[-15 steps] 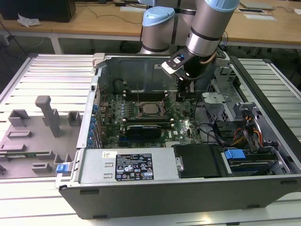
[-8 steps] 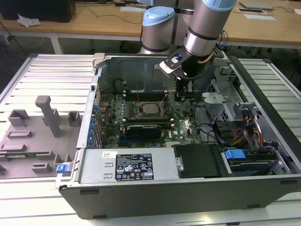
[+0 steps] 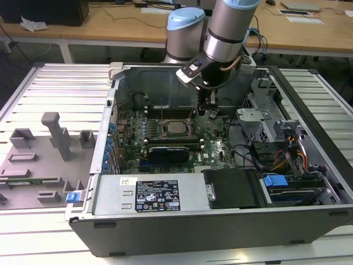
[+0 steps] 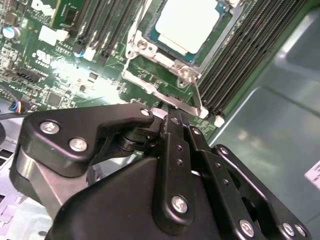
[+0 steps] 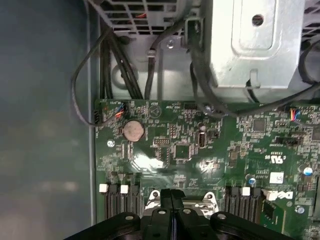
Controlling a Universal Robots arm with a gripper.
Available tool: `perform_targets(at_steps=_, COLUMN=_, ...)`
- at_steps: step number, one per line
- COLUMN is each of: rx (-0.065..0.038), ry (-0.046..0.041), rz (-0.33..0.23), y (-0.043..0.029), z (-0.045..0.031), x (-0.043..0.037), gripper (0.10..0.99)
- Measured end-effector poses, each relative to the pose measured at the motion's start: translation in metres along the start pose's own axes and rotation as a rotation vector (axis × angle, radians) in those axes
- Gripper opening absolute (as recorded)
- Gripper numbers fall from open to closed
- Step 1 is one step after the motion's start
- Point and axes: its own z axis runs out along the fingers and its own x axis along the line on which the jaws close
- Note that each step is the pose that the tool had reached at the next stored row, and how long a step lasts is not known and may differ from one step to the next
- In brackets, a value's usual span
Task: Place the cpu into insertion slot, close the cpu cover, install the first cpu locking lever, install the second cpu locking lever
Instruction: 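Close the cpu cover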
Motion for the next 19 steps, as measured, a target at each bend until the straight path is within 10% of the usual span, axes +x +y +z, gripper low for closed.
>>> perform_targets(at_steps=11, rx=-0.022, ry=-0.0028, rz=0.0, y=-0.0235, z=0.0026, x=0.0102, gripper=0.106)
perform_targets(at_steps=14, rx=-0.05, ry=-0.0057, rz=-0.001, y=-0.0274, z=0.0032, x=0.0103, gripper=0.106)
perform_targets(at_steps=16, rx=-0.091, ry=-0.0084, rz=-0.002, y=-0.0322, z=0.0042, x=0.0104, gripper=0.106)
perform_targets(at_steps=19, rx=-0.095, ry=-0.0088, rz=-0.002, y=-0.0381, z=0.005, x=0.008, gripper=0.106)
